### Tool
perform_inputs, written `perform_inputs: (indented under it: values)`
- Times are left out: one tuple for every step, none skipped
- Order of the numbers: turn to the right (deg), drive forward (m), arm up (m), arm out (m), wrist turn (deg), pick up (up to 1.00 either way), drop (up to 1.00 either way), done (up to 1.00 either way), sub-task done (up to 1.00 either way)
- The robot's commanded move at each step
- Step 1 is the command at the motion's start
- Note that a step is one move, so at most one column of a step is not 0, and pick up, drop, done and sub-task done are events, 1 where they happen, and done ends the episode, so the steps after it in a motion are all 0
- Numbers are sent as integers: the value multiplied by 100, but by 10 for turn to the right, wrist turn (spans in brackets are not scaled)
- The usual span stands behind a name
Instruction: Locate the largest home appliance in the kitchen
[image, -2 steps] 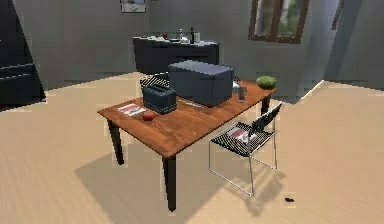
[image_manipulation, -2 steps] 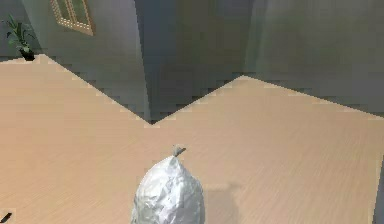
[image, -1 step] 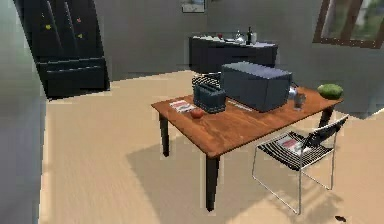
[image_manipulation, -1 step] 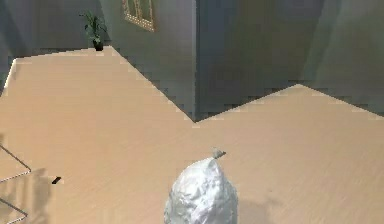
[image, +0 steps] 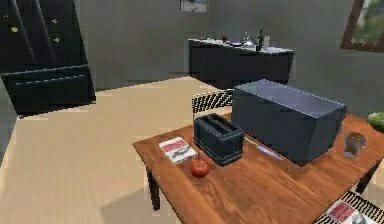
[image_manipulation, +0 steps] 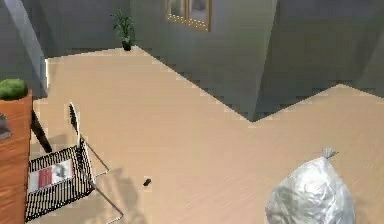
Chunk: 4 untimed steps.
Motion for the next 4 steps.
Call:
perform_inputs:
  values:
    - [450, 0, 0, 0, 0, 0, 0, 0, 0]
    - [390, 0, 0, 0, 0, 0, 0, 0, 0]
    - [0, 25, 0, 0, 0, 0, 0, 0, 0]
    - [-450, 0, 0, 0, 0, 0, 0, 0, 0]
